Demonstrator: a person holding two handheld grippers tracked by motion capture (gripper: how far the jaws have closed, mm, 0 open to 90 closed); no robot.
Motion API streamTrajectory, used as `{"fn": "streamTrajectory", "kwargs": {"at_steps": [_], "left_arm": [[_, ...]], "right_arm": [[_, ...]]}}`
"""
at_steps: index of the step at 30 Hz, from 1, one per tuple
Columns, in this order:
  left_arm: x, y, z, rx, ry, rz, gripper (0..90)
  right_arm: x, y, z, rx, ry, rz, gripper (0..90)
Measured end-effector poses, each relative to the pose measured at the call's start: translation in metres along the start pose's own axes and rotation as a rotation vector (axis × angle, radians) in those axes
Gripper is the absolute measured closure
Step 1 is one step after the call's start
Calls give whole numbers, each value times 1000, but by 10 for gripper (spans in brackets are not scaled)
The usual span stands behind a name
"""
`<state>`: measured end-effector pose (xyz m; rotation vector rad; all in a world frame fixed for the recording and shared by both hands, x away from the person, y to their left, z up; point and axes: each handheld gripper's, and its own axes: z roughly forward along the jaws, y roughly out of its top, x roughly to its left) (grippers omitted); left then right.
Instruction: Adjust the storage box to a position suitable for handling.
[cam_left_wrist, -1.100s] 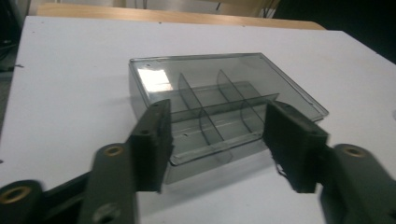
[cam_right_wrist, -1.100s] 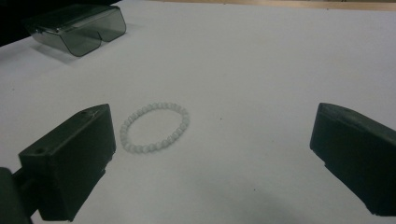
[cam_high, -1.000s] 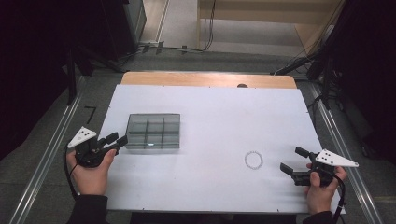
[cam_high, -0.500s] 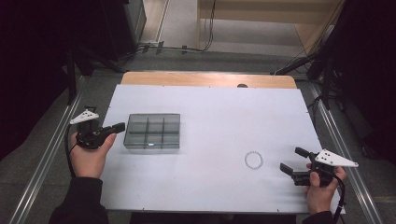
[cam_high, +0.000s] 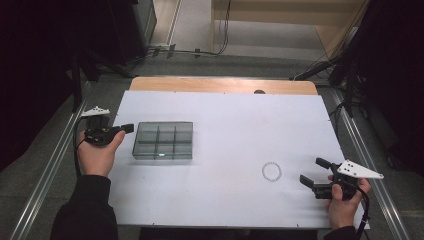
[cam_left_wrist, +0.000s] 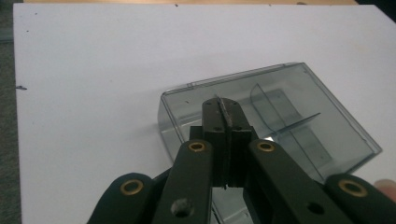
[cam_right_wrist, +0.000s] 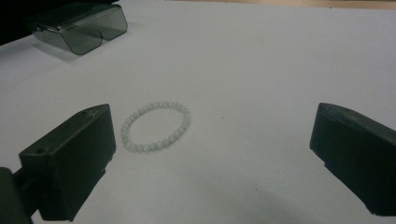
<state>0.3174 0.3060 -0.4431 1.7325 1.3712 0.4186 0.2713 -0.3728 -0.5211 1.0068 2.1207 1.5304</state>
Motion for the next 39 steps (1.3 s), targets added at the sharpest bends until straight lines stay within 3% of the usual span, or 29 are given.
{"fn": "streamTrajectory", "kwargs": {"at_steps": [7, 13, 19, 21, 27, 31, 39], "left_arm": [[12, 11, 12, 27, 28, -2, 900], [26, 19, 28, 70, 56, -44, 900], [35, 23, 40, 99, 59, -65, 900], [40, 23, 48, 129, 72, -71, 900], [51, 19, 60, 144, 43, -114, 900], [52, 16, 68, 168, 23, -120, 900], [50, 15, 75, 172, -9, -132, 900]], "right_arm": [[1, 0, 0, 0, -1, -3, 0], [1, 0, 0, 4, -2, -5, 0], [1, 0, 1, 9, -4, -3, 0], [1, 0, 1, 10, -4, -7, 0], [1, 0, 1, 12, -5, -9, 0], [1, 0, 1, 12, -4, -9, 0], [2, 0, 1, 16, -4, -9, 0]]}}
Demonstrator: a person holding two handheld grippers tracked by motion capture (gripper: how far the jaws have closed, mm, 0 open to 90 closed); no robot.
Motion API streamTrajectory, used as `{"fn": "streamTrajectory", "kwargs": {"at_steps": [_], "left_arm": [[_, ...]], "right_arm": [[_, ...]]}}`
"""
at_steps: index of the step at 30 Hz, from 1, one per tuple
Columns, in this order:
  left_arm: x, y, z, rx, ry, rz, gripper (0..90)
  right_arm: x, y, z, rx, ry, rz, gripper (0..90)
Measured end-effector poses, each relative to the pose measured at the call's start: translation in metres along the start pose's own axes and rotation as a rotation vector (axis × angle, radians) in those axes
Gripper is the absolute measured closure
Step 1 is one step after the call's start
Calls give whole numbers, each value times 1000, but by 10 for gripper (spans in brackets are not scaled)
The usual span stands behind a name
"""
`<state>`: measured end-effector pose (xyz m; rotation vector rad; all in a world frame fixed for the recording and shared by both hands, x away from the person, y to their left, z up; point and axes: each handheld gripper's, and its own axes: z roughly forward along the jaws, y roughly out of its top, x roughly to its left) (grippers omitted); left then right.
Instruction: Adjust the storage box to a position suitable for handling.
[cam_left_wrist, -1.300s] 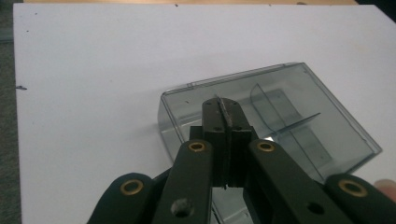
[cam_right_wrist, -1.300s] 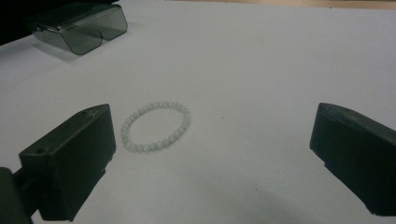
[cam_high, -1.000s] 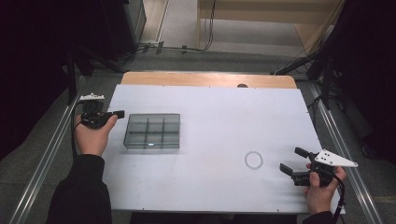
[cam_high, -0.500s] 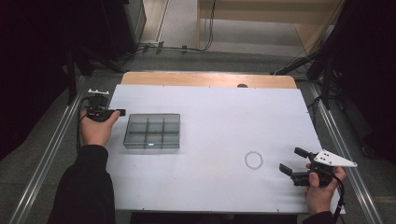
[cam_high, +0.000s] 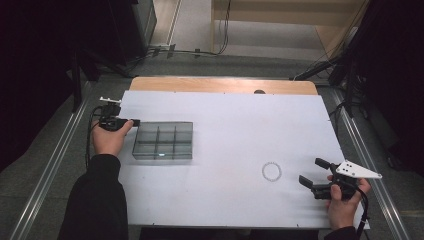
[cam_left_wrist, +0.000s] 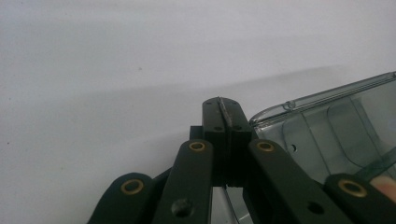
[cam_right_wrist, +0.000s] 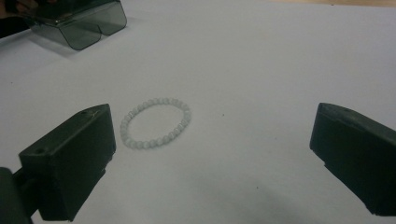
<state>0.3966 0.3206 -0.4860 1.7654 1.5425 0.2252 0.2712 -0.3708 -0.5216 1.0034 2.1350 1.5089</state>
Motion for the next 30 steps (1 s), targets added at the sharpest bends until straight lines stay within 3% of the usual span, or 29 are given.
{"fn": "streamTrajectory", "kwargs": {"at_steps": [11, 19, 30], "left_arm": [[0, 0, 0, 1, -9, -8, 900], [-7, 1, 8, 1, -45, 10, 900], [-32, 3, 26, -11, -105, 95, 900]], "right_arm": [[0, 0, 1, 4, -2, -3, 0], [0, 0, 1, 7, -5, -4, 0], [0, 0, 2, 9, -6, -5, 0]]}}
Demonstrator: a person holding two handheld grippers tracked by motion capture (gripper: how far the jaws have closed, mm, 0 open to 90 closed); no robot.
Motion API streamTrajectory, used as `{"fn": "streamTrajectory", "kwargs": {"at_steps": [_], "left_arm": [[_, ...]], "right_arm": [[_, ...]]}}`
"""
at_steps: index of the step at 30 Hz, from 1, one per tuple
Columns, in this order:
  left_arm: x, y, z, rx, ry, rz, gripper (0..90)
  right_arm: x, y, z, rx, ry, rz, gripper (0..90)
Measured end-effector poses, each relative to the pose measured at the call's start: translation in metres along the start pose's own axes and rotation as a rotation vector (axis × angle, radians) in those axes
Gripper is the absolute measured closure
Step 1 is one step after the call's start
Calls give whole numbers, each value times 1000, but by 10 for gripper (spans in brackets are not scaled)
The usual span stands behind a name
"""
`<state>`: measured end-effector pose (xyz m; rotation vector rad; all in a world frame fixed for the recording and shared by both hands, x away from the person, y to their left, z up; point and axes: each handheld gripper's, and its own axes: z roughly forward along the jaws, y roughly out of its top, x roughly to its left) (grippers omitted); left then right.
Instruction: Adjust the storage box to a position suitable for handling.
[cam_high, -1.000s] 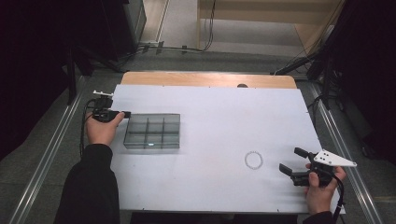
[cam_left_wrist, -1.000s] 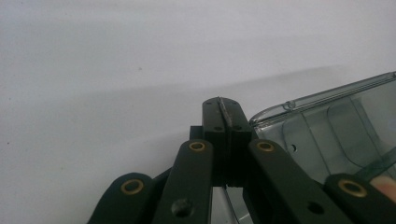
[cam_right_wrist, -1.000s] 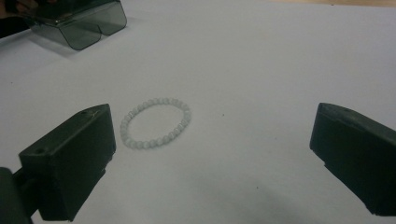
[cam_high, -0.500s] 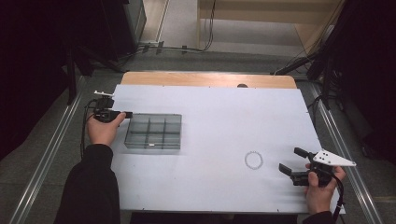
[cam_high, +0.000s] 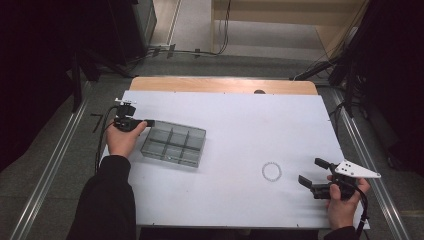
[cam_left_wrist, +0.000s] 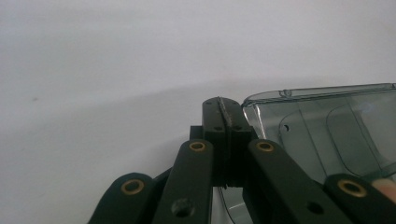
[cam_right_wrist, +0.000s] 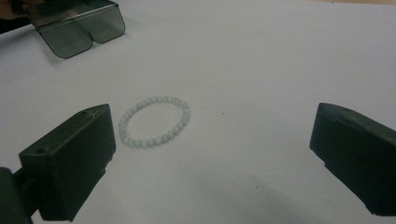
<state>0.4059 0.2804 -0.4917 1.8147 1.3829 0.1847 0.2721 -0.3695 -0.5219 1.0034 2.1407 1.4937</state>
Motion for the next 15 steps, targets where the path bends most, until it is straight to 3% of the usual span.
{"fn": "streamTrajectory", "kwargs": {"at_steps": [7, 15], "left_arm": [[-10, 2, 7, -3, -29, 38, 900], [-20, 3, 14, 14, -51, 48, 900]], "right_arm": [[0, 0, 0, 1, 0, 0, 0], [0, 0, 0, 2, 1, -1, 0]]}}
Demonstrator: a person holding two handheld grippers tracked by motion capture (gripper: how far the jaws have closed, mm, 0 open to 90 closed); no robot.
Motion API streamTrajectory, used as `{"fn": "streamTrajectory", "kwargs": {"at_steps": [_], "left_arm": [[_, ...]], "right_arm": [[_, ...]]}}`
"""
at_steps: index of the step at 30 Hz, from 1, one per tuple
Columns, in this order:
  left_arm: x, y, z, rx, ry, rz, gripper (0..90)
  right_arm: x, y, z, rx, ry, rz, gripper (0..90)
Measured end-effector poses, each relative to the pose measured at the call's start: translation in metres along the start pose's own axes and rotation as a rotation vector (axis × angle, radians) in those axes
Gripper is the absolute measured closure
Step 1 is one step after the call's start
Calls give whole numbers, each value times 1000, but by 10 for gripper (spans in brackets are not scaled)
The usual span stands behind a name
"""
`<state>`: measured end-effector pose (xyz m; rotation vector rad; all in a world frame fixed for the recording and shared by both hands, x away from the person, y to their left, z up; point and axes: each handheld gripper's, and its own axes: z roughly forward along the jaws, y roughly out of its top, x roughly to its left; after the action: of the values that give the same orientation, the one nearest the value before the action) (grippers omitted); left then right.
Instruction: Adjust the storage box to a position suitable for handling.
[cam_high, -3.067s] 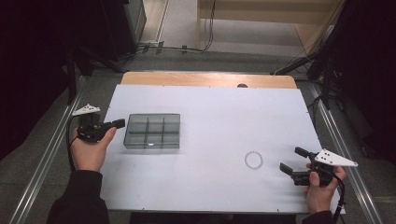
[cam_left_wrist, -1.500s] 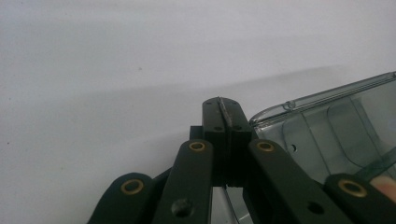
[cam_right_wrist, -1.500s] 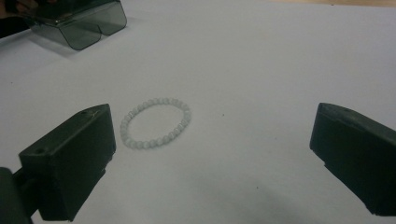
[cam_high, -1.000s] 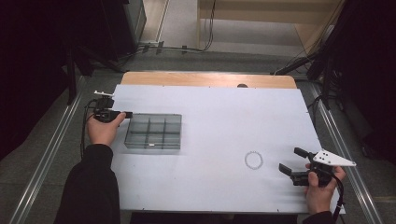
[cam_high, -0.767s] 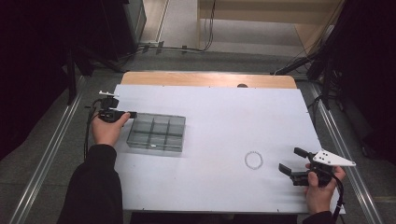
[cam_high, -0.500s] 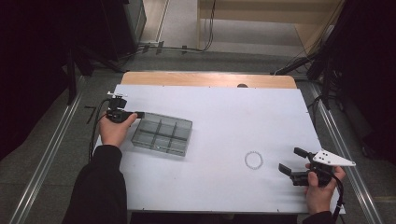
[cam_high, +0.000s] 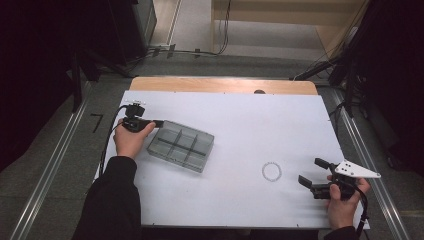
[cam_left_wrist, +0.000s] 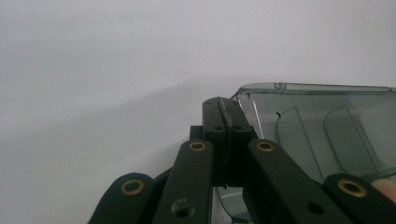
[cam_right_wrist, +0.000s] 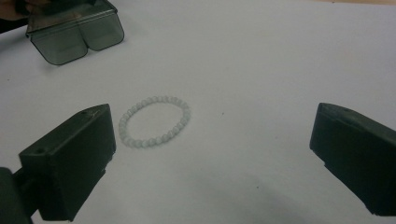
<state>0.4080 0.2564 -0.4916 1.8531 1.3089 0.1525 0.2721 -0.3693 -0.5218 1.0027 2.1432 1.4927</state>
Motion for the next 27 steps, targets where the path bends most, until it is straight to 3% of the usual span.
{"fn": "streamTrajectory", "kwargs": {"at_steps": [27], "left_arm": [[-32, -1, 19, 44, -59, 68, 900]], "right_arm": [[0, 0, 1, 6, -1, -1, 0]]}}
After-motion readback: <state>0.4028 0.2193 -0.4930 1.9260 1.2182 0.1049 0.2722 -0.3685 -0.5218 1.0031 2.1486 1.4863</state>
